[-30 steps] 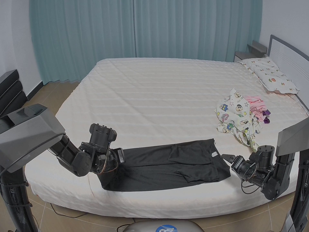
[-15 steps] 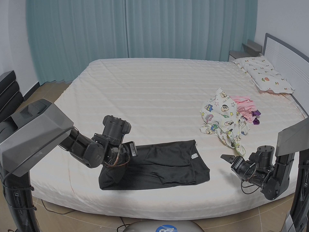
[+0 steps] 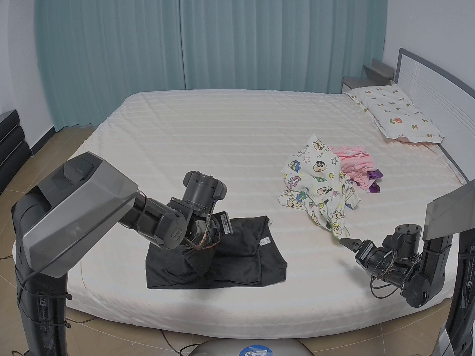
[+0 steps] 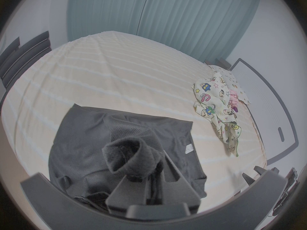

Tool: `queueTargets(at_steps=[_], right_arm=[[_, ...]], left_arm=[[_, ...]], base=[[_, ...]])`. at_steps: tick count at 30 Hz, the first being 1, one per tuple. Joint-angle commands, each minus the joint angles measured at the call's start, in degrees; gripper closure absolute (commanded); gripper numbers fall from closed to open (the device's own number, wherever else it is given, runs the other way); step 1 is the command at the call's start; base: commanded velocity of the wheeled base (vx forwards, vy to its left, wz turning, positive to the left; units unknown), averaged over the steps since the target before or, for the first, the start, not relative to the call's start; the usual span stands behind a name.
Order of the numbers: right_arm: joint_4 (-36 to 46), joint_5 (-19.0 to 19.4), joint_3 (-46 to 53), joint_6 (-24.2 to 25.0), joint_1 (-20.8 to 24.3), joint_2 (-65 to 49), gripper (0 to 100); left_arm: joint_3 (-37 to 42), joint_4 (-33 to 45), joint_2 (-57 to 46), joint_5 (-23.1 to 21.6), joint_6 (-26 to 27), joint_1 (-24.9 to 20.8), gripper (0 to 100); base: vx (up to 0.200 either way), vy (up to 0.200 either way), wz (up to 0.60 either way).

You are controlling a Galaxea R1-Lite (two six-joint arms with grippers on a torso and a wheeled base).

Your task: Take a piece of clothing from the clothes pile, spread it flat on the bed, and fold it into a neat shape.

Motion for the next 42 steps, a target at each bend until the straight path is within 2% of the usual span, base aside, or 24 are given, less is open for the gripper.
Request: queueTargets(at_steps=[1, 7, 13, 14, 17, 23, 28, 32, 33, 37, 38, 39, 42], right_arm=[[-1.0, 0.0, 0.0, -0.1, 0.0, 0.6, 0], [-1.0, -0.1, 0.1, -0.1, 0.4, 1.2, 0], [-1.0, -0.2, 0.2, -0.1, 0.8, 1.2, 0], [-1.0, -0.2, 0.2, -0.1, 0.8, 1.2, 0], [-1.0, -0.2, 0.2, -0.1, 0.8, 1.3, 0], [-1.0, -0.1, 0.4, -0.1, 0.8, 1.3, 0], [-1.0, -0.1, 0.4, -0.1, 0.8, 1.3, 0], [-1.0, -0.1, 0.4, -0.1, 0.8, 1.3, 0], [-1.0, 0.0, 0.5, 0.0, 0.8, 1.4, 0], [-1.0, 0.1, 0.5, 0.0, 0.7, 1.5, 0], [-1.0, 0.1, 0.6, 0.0, 0.8, 1.8, 0], [-1.0, 0.1, 0.6, 0.0, 0.8, 1.9, 0], [-1.0, 0.0, 0.5, -0.1, 0.9, 2.4, 0]], left_arm=[[-2.4, 0.2, 3.0, 0.1, -0.4, -0.4, 100], [-9.3, 0.7, 7.9, 4.5, -1.9, -0.5, 100], [-9.8, 2.2, 9.7, 4.7, -2.1, -0.5, 100], [-9.9, 2.2, 10.0, 4.8, -2.1, -0.5, 0], [-10.7, 1.8, 10.1, 4.8, -2.9, -0.5, 0], [-12.6, 1.9, 8.5, 4.7, -8.3, -0.6, 0], [-11.1, 2.2, 2.2, 2.0, -14.1, 0.4, 0], [-8.3, 2.0, -1.5, 0.3, -14.8, 2.0, 0], [-4.2, 1.9, -5.8, -3.5, -15.5, 3.6, 0], [-0.6, 1.5, -10.0, -8.6, -19.5, 6.8, 0], [0.5, 1.5, -11.8, -12.3, -23.2, 8.4, 0], [1.3, 1.5, -12.5, -15.0, -24.7, 9.3, 0], [3.4, 1.5, -14.0, -24.0, -25.8, 12.0, 0]], base=[[0.000, -0.200, 0.00], [0.000, -0.067, 0.00], [0.000, 0.000, 0.00], [0.000, 0.000, 0.00], [0.000, 0.000, 0.00], [0.000, 0.000, 0.00], [0.000, 0.000, 0.00], [0.000, 0.000, 0.00], [0.000, 0.000, 0.00], [0.000, 0.000, 0.00], [0.000, 0.000, 0.00], [0.000, 0.000, 0.00], [0.000, 0.000, 0.00]])
